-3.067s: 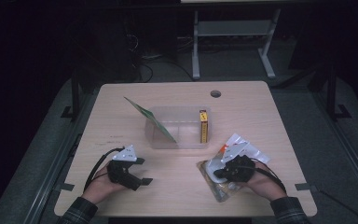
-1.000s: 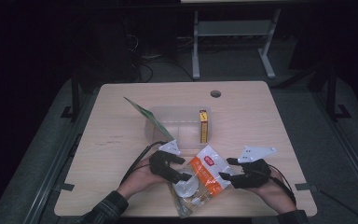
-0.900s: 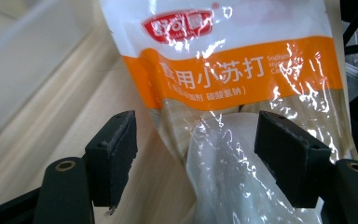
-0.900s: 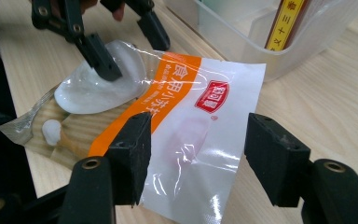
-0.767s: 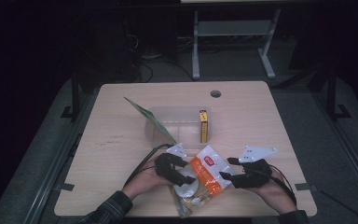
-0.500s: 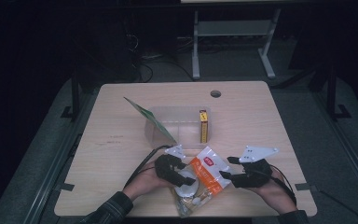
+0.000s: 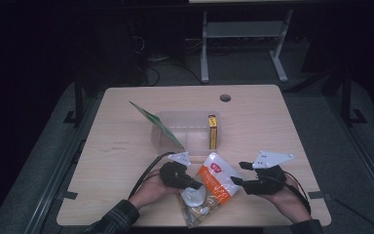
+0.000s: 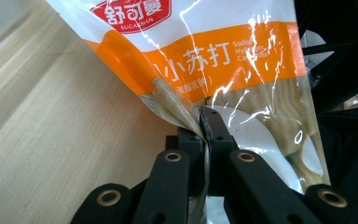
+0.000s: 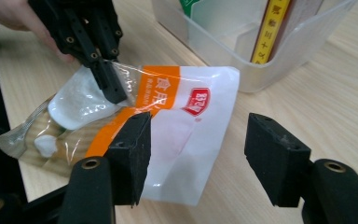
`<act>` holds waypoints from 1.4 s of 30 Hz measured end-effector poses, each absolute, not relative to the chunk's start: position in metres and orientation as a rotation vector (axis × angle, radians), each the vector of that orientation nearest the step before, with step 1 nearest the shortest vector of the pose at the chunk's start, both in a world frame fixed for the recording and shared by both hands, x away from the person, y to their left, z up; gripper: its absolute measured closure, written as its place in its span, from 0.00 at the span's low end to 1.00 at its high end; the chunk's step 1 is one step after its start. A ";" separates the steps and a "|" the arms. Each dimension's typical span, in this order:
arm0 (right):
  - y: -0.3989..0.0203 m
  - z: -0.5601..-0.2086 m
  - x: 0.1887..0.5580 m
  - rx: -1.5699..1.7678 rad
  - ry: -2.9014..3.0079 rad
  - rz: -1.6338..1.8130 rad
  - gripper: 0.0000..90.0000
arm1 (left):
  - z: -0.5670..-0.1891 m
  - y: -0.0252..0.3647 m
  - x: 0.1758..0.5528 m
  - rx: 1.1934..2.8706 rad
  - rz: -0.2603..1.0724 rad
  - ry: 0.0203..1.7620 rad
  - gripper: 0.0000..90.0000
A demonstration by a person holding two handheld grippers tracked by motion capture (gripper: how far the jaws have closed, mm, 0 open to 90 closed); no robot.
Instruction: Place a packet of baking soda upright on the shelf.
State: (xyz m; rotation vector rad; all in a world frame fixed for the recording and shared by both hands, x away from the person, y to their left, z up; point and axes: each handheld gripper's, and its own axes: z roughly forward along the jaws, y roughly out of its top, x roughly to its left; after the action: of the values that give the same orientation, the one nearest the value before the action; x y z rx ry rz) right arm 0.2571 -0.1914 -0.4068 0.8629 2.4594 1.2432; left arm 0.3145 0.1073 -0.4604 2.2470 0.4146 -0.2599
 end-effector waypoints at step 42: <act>-0.157 -0.421 0.283 0.904 2.431 1.736 0.43 | -0.396 0.161 0.305 1.981 0.051 0.471 1.00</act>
State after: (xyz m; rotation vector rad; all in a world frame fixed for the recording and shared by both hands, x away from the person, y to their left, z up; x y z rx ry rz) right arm 0.2828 -0.1571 -0.4212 0.9044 2.4307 1.7363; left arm 0.3047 0.1610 -0.3963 1.9808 0.4711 0.0513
